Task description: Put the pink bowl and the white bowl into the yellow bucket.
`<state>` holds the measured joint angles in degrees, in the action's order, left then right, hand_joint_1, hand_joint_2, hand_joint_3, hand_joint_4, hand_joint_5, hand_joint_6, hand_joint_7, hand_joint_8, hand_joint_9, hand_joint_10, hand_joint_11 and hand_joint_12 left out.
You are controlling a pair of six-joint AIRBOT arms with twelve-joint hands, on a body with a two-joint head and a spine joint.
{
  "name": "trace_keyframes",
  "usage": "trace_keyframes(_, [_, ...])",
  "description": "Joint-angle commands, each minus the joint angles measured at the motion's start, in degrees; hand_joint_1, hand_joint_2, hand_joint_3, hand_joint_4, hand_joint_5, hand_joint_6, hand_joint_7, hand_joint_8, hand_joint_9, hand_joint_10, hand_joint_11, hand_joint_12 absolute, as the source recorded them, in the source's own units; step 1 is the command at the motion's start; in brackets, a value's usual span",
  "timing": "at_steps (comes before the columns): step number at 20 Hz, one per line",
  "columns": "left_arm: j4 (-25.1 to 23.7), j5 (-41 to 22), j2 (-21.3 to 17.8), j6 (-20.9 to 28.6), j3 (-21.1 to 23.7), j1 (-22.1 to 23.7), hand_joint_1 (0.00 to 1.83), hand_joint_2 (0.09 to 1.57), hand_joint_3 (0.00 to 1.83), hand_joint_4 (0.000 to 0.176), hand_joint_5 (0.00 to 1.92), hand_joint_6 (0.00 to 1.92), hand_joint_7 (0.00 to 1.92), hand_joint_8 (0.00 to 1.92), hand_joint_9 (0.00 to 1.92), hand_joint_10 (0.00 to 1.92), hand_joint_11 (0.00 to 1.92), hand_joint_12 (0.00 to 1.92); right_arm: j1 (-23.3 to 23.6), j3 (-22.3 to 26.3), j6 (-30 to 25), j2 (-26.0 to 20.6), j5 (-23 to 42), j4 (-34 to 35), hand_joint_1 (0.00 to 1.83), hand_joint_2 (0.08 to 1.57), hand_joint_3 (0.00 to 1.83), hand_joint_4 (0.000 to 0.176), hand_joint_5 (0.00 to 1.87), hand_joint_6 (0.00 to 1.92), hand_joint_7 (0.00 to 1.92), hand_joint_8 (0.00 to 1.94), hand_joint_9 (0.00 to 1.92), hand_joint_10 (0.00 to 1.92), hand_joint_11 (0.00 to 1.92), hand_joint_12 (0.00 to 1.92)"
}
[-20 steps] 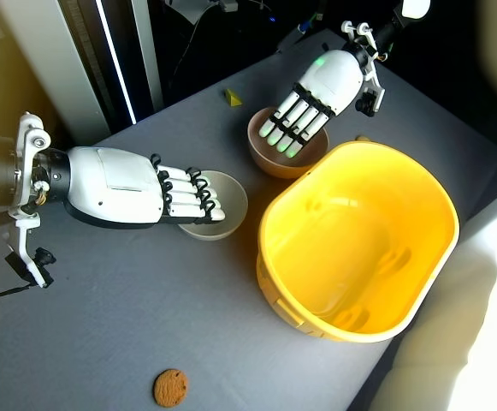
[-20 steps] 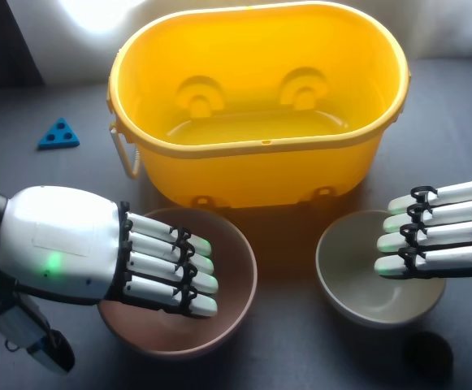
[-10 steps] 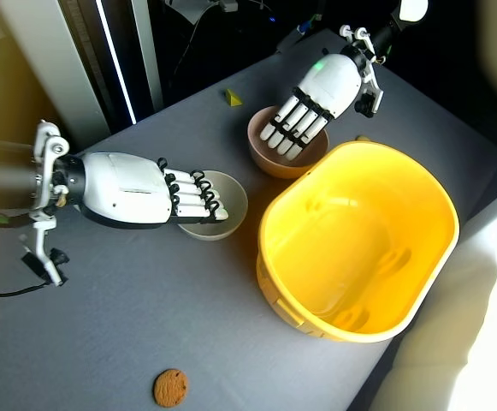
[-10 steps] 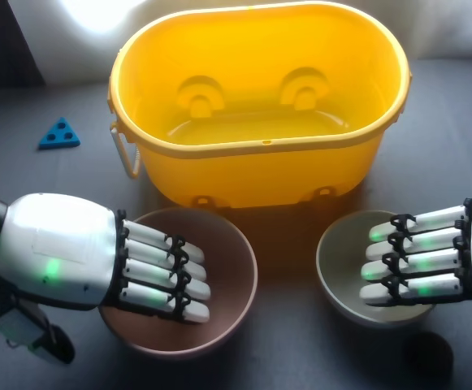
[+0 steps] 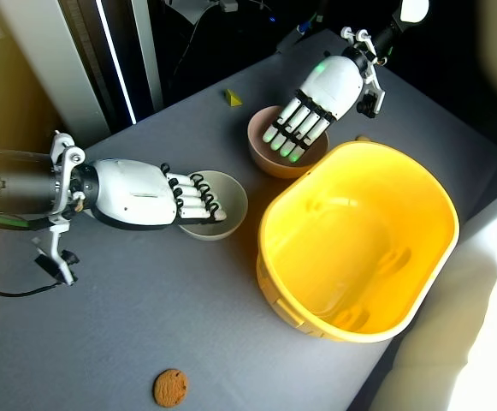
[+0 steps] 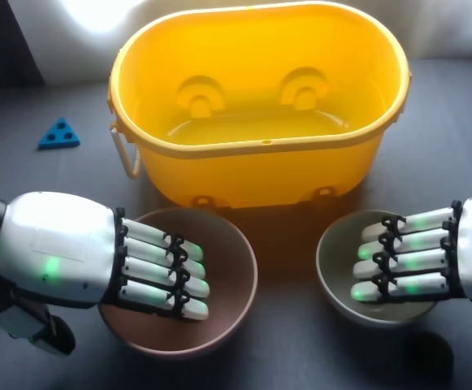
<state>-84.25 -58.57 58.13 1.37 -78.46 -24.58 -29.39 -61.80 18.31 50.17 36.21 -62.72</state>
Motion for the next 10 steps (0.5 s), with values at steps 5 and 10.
trace_keyframes(5, [3.57,-3.14,-0.16,0.12,-0.09,-0.14,0.98,1.0,0.0,0.0,0.0,0.0,0.0,0.0,0.0,0.0,0.0,0.0,2.11,-1.82,0.27,1.56,3.63,4.24,1.15,0.92,0.0,0.0,0.0,0.0,0.0,0.0,0.0,0.0,0.0,0.0])
trace_keyframes(10, [3.57,-3.13,-0.06,0.16,-0.31,-0.14,1.03,0.99,0.0,0.0,0.0,0.0,0.0,0.0,0.0,0.0,0.0,0.0,2.76,-2.28,1.03,2.43,3.64,4.24,1.12,0.93,0.0,0.0,0.0,0.0,0.0,0.0,0.0,0.0,0.0,0.0])
